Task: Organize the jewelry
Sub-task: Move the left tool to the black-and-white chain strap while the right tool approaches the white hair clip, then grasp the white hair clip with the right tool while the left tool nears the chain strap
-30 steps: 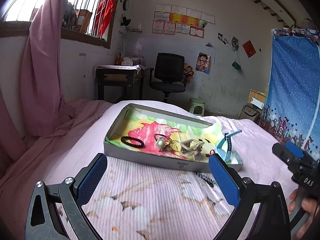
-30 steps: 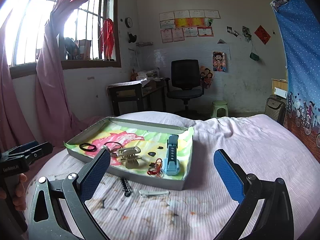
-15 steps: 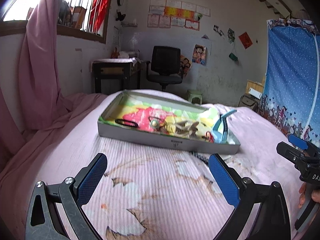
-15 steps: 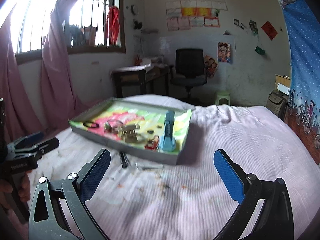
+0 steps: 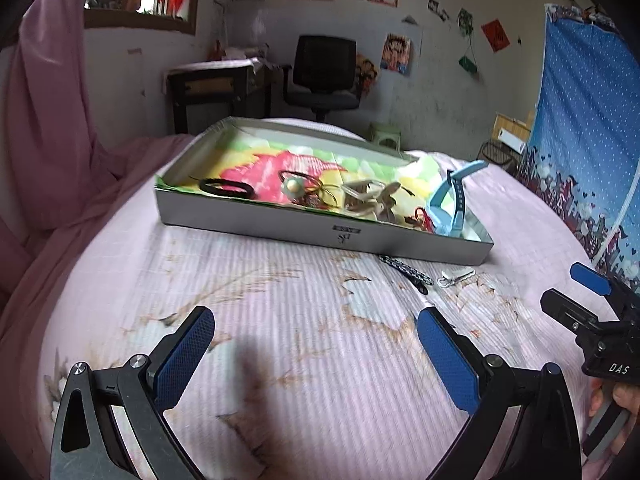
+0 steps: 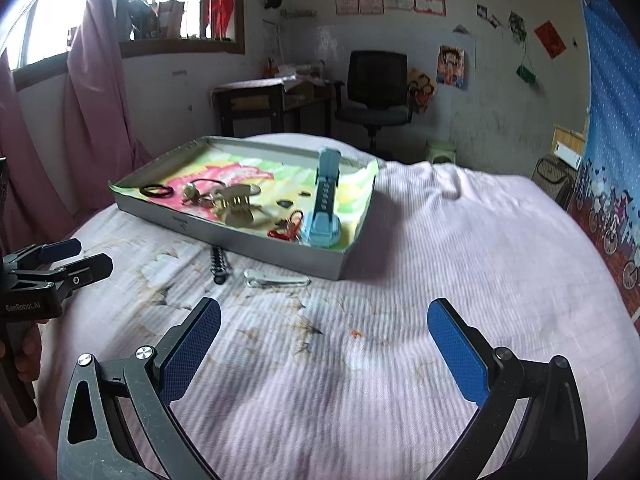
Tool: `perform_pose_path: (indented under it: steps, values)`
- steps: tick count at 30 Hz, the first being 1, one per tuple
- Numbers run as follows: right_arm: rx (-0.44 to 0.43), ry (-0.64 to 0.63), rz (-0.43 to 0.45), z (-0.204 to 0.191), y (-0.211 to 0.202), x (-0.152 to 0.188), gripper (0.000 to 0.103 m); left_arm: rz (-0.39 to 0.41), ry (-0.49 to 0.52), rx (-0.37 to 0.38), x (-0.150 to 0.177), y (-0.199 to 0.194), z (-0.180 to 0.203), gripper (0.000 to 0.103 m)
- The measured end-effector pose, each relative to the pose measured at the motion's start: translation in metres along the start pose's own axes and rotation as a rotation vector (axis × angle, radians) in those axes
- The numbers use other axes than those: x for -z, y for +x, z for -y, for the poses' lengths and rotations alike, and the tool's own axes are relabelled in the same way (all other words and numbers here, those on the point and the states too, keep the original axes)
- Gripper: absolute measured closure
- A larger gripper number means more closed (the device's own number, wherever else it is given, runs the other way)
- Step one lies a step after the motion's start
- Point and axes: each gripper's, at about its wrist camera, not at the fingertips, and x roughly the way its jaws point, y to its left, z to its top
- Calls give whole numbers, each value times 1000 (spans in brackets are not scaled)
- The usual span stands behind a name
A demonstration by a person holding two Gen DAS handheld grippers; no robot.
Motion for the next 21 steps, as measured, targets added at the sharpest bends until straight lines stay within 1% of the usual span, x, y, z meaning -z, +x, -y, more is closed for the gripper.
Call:
perform_pose_path:
  steps: [4, 8, 10, 11, 12, 13, 14, 15, 16, 17, 18, 21]
  values:
    - [-13, 17, -32, 6, 12, 0, 1, -50, 11, 15, -6, 15, 9, 1]
    - [-54, 38, -56, 11, 25, -2, 2, -88, 12, 41, -13, 28, 16, 1]
    - [-64, 34, -62, 11, 32, -4, 3, -101, 15, 59, -17, 34, 21, 7]
    - [-71, 28, -64, 10, 35, -5, 8, -110, 17, 67, -18, 37, 23, 10]
    - [-80, 25, -69, 10, 39, -6, 11, -117, 19, 73, -19, 40, 25, 15]
    - [-86, 25, -75, 9, 42, -7, 18, -131, 21, 84, -20, 44, 27, 19]
    - [-96, 28, -86, 9, 47, -7, 24, -138, 22, 94, -21, 48, 29, 20]
    - [-105, 31, -96, 9, 52, -7, 27, -146, 24, 106, -22, 51, 31, 24]
    - [-112, 33, -102, 9, 56, -7, 32, -154, 25, 118, -23, 54, 34, 28]
    - [-122, 33, -113, 8, 60, -7, 35, -161, 29, 131, -24, 56, 36, 30]
    - [-130, 31, -124, 7, 63, -6, 36, -167, 34, 142, -25, 59, 39, 33]
    - [-150, 25, -147, 4, 72, -5, 40, -186, 50, 169, -27, 66, 46, 39]
